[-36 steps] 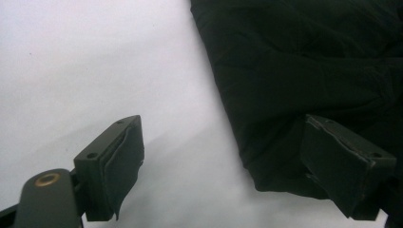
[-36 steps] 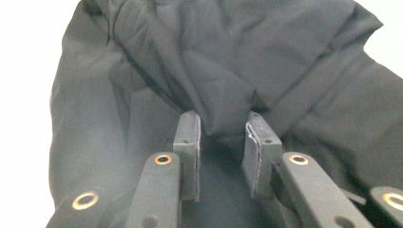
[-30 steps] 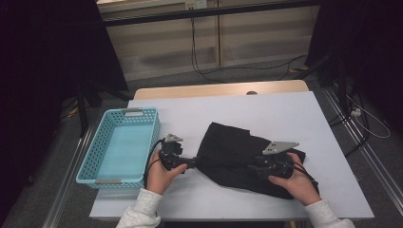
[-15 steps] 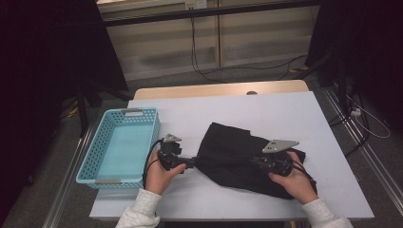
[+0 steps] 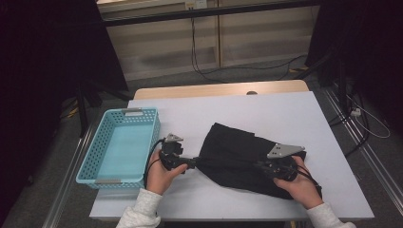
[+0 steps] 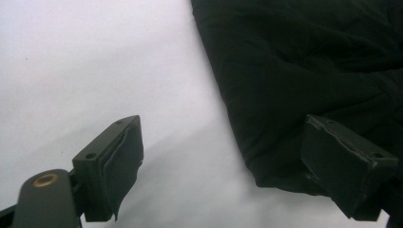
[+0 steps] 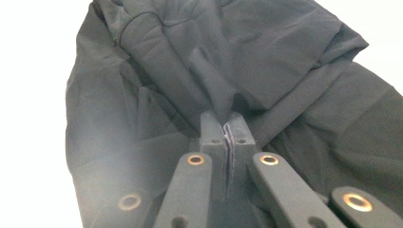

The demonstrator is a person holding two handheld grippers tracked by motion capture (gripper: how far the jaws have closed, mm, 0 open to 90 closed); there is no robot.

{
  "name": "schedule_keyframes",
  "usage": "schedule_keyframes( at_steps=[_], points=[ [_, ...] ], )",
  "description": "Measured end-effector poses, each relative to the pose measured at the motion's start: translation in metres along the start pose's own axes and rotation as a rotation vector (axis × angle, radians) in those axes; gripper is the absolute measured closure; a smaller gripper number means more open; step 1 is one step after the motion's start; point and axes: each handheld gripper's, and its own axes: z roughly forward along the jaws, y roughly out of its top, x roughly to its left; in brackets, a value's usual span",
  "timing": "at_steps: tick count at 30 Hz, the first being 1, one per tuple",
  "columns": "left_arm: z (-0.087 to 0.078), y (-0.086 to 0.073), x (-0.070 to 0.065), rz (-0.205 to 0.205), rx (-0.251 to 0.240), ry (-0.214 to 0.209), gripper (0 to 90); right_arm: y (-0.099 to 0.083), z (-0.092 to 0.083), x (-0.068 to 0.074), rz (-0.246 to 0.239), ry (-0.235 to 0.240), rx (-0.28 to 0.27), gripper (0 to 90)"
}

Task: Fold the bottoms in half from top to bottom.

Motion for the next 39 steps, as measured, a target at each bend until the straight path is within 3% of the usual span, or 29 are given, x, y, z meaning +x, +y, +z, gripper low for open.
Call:
schedule_keyframes(
  at_steps=[9, 15, 16, 18, 20, 21, 23, 24, 28, 35, 36, 39],
  points=[
    [0.0, 0.0, -0.002, -0.012, -0.008, -0.012, 14.9, -0.001, -0.001, 0.001, -0.002, -0.009, -0.005, 87.7],
    [0.006, -0.003, -0.006, 0.007, 0.015, -0.02, 23.7, -0.003, 0.0, 0.002, -0.005, -0.008, -0.001, 86.8],
    [0.009, -0.006, -0.008, 0.016, 0.027, -0.055, 32.3, -0.003, 0.0, 0.001, -0.003, -0.008, -0.003, 86.7],
    [0.01, -0.006, -0.009, 0.022, 0.032, -0.059, 35.6, -0.003, 0.0, 0.001, -0.002, -0.009, -0.002, 86.6],
    [0.011, -0.008, -0.01, 0.017, 0.06, -0.074, 49.9, -0.003, 0.002, 0.0, -0.002, -0.008, 0.003, 86.7],
    [0.012, -0.009, -0.011, 0.0, 0.053, -0.069, 49.9, -0.004, 0.003, 0.0, -0.004, -0.009, 0.006, 86.6],
    [0.011, -0.009, -0.01, -0.002, 0.07, -0.079, 65.2, -0.004, 0.005, 0.001, -0.01, -0.006, 0.011, 86.9],
    [0.011, -0.009, -0.01, -0.016, 0.081, -0.099, 65.2, -0.004, 0.005, 0.002, -0.013, -0.004, 0.014, 87.2],
    [0.011, -0.01, -0.01, -0.042, 0.096, -0.123, 83.9, -0.003, 0.007, 0.003, -0.02, -0.011, 0.015, 87.8],
    [-0.007, -0.005, -0.013, -0.052, 0.096, -0.142, 88.0, 0.002, -0.005, 0.005, -0.015, -0.001, -0.023, 88.6],
    [-0.007, -0.01, -0.013, -0.063, 0.103, -0.141, 87.8, 0.002, -0.009, 0.007, 0.004, -0.003, -0.044, 88.9],
    [-0.003, -0.014, -0.011, -0.064, 0.123, -0.134, 87.7, -0.001, -0.011, 0.014, -0.001, 0.017, -0.032, 86.3]
  ],
)
